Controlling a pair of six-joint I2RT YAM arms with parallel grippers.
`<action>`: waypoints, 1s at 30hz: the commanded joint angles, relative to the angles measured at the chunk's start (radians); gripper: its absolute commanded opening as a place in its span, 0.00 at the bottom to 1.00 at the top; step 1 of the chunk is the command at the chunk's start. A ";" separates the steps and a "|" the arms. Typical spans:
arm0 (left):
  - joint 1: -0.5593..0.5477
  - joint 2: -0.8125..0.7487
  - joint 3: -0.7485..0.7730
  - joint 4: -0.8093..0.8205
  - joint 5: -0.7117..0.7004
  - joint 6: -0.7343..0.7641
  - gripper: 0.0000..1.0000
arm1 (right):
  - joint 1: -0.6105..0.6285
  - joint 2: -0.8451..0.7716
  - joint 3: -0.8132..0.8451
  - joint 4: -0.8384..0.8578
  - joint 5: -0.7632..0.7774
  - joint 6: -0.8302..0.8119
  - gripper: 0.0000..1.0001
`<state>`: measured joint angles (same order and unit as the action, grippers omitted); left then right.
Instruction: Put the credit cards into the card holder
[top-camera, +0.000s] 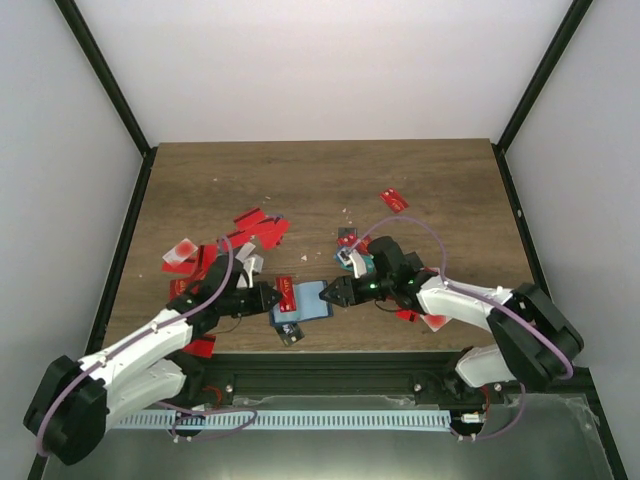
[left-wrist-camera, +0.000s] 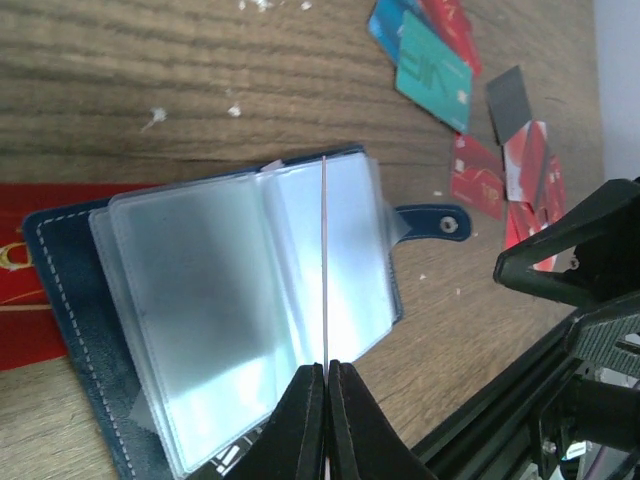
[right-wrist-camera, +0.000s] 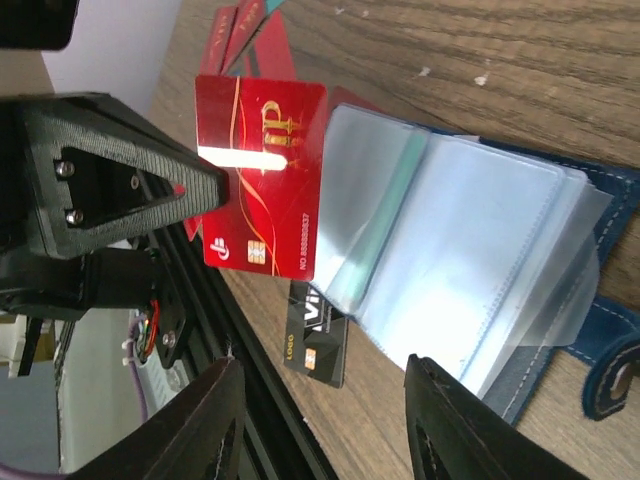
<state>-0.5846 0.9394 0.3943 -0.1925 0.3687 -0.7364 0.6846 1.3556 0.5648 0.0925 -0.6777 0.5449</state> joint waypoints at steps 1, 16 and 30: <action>0.008 0.043 -0.035 0.063 0.018 -0.034 0.04 | 0.014 0.053 0.048 0.054 0.033 0.017 0.45; 0.008 0.141 -0.067 0.223 0.042 -0.081 0.04 | 0.029 0.196 0.073 0.049 0.151 0.000 0.34; 0.008 0.181 -0.087 0.269 0.035 -0.103 0.04 | 0.029 0.231 0.003 0.039 0.233 0.012 0.14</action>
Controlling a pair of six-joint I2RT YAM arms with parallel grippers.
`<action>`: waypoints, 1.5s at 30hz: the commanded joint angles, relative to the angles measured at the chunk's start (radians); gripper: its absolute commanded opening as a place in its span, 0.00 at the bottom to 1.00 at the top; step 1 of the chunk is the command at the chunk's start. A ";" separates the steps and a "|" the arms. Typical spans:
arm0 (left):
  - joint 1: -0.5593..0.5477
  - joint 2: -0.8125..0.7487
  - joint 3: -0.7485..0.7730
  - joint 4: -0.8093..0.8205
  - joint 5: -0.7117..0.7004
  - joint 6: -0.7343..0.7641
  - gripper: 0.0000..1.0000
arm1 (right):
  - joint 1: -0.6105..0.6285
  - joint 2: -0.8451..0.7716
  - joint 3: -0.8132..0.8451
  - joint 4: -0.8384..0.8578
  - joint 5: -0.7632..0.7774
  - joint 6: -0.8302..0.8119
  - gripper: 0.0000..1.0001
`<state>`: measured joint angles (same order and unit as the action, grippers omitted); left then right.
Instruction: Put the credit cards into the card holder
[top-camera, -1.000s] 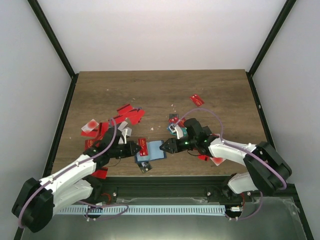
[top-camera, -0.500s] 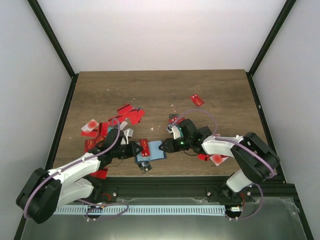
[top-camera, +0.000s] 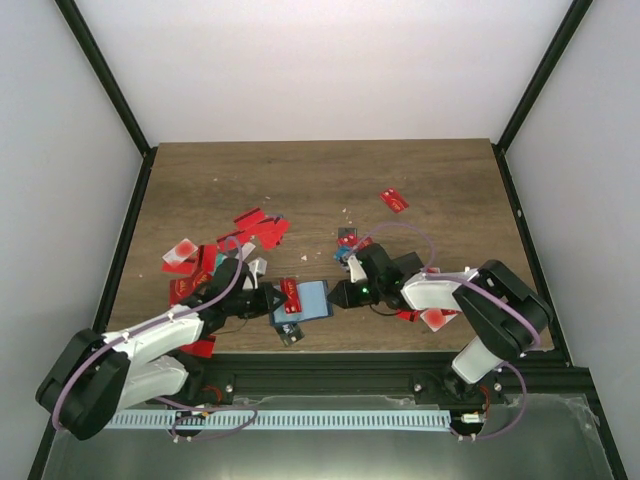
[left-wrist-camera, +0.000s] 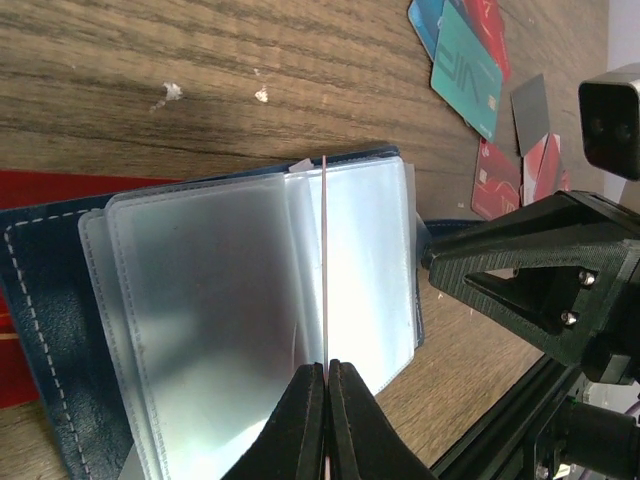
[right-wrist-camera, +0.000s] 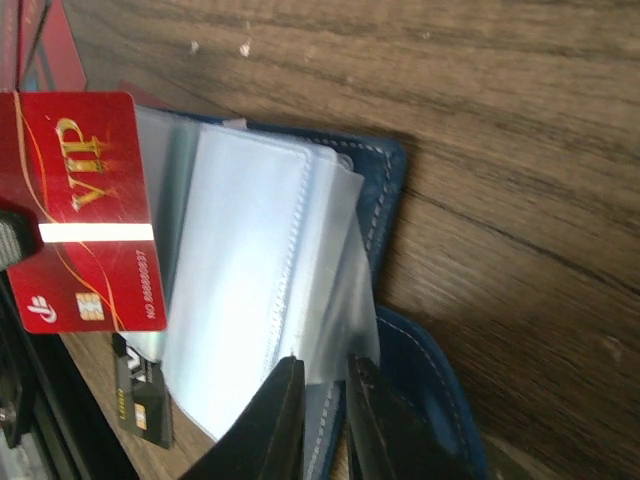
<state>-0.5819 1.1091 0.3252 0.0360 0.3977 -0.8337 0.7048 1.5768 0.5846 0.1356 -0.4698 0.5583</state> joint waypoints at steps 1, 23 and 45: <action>0.005 0.014 -0.019 0.043 0.005 -0.007 0.04 | 0.009 0.011 -0.020 -0.001 0.026 0.000 0.12; 0.005 0.040 -0.087 0.174 0.017 -0.077 0.04 | 0.047 0.035 -0.068 0.043 0.011 0.053 0.01; 0.004 0.038 -0.113 0.202 0.078 -0.119 0.04 | 0.063 0.043 -0.066 0.032 0.019 0.068 0.01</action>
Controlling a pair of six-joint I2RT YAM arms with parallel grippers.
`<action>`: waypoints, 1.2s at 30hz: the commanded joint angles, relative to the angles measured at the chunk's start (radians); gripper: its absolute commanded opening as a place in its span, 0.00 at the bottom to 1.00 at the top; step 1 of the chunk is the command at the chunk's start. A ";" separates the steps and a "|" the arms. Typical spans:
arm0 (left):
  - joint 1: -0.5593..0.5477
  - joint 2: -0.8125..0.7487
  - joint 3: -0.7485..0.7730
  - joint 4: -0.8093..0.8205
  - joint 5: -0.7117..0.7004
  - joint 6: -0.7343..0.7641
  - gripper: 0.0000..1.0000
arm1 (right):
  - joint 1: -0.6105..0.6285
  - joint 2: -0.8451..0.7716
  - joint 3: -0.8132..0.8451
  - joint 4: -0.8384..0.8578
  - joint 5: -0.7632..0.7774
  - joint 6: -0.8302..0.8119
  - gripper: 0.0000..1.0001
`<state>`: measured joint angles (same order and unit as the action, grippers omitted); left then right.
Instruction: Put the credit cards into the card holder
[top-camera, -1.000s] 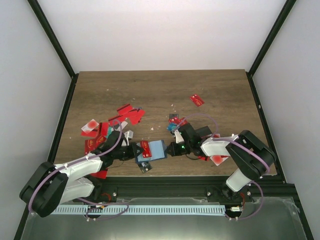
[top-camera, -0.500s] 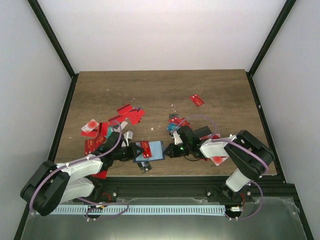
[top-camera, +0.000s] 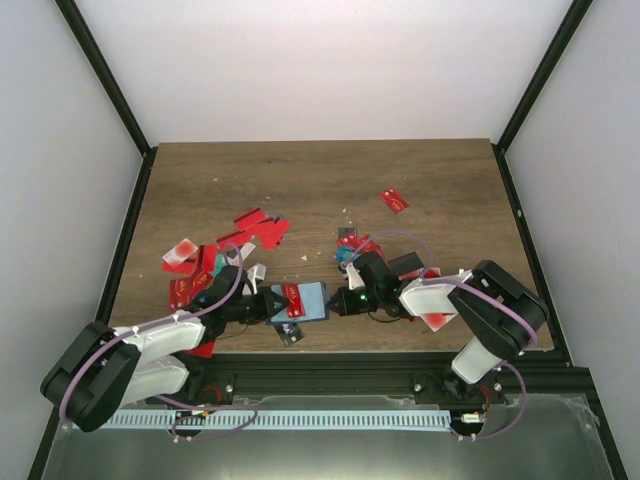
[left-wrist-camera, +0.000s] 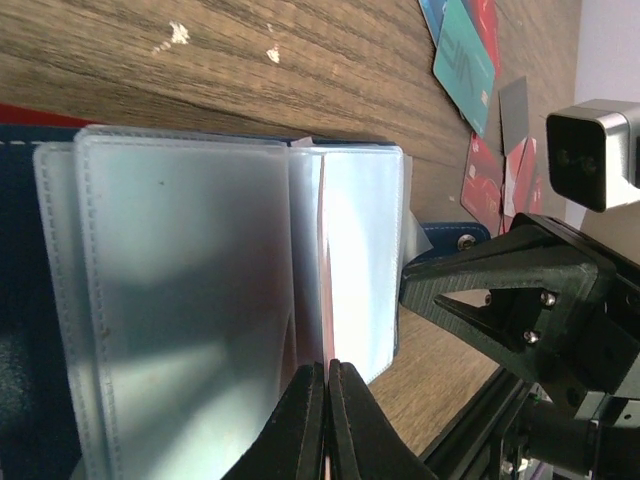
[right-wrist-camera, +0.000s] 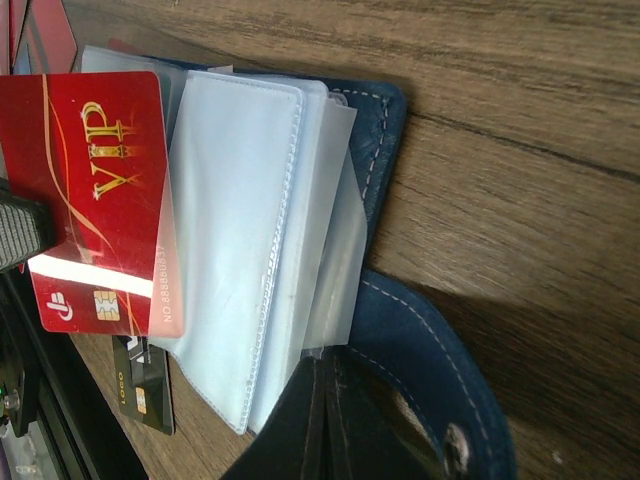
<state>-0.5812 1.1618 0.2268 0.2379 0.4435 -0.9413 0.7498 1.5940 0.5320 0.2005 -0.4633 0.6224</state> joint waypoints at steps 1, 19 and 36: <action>0.003 -0.017 -0.014 -0.009 0.035 -0.011 0.04 | 0.017 0.027 -0.013 -0.034 0.013 0.003 0.01; 0.004 0.099 0.035 -0.024 0.112 0.007 0.04 | 0.019 0.040 0.000 -0.038 0.004 -0.007 0.01; 0.001 0.201 0.067 0.024 0.103 0.012 0.04 | 0.021 0.032 0.025 -0.053 -0.019 -0.013 0.01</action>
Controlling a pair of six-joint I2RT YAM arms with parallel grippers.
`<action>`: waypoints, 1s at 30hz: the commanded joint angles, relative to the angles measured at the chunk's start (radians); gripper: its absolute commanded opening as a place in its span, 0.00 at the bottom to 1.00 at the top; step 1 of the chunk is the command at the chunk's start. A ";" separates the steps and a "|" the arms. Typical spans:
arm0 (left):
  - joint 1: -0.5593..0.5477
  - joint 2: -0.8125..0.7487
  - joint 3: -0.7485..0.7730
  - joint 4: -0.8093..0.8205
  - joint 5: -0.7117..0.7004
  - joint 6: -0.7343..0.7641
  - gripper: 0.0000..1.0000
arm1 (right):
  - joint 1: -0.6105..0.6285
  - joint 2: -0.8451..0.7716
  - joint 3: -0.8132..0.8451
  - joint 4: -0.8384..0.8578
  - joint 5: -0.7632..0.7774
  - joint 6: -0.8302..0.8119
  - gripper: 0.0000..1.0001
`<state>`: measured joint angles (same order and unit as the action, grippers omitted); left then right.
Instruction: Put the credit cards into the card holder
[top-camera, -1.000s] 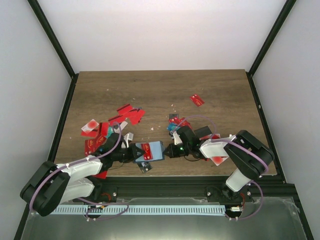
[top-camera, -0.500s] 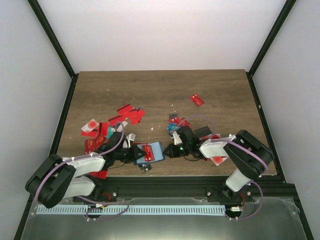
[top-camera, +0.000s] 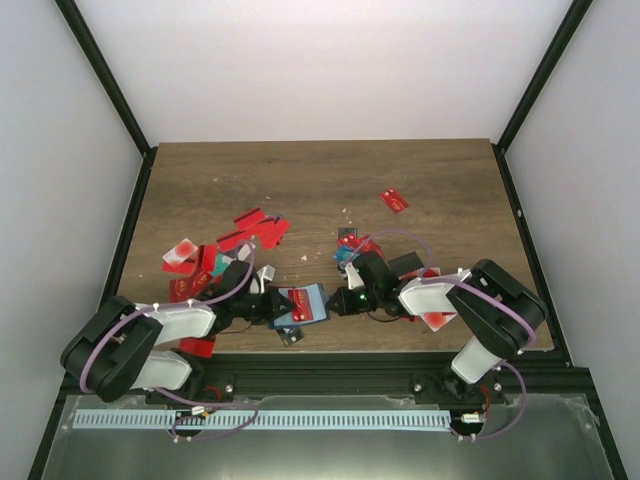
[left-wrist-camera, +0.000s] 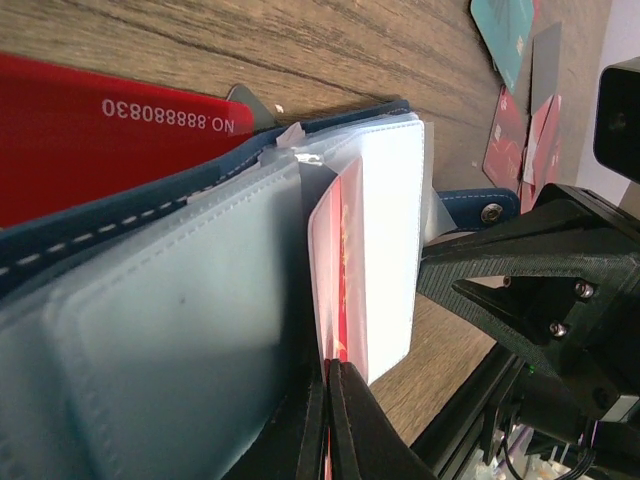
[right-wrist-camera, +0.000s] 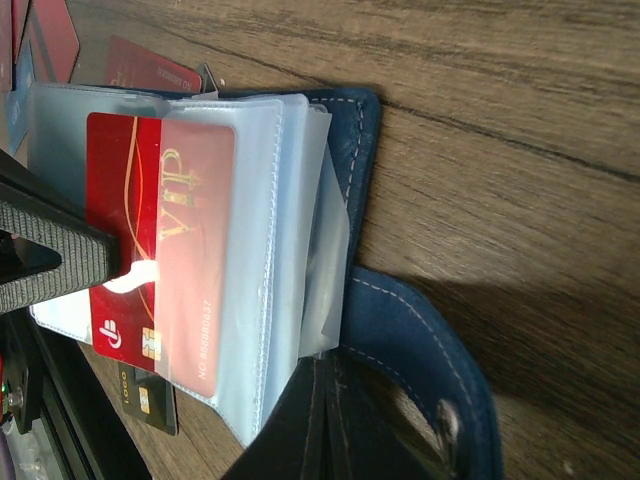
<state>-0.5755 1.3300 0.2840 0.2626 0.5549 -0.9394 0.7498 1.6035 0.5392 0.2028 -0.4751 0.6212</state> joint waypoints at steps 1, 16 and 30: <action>-0.004 0.042 0.012 0.006 -0.007 0.010 0.04 | 0.020 0.022 0.019 -0.056 -0.007 -0.012 0.01; -0.037 0.135 0.051 0.073 0.002 -0.003 0.04 | 0.020 0.037 0.056 -0.072 -0.014 -0.026 0.01; -0.082 0.189 0.085 0.076 -0.004 -0.005 0.07 | 0.020 0.042 0.077 -0.088 -0.013 -0.036 0.01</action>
<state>-0.6224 1.4979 0.3492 0.3664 0.5636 -0.9497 0.7494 1.6165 0.5812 0.1356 -0.4854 0.6075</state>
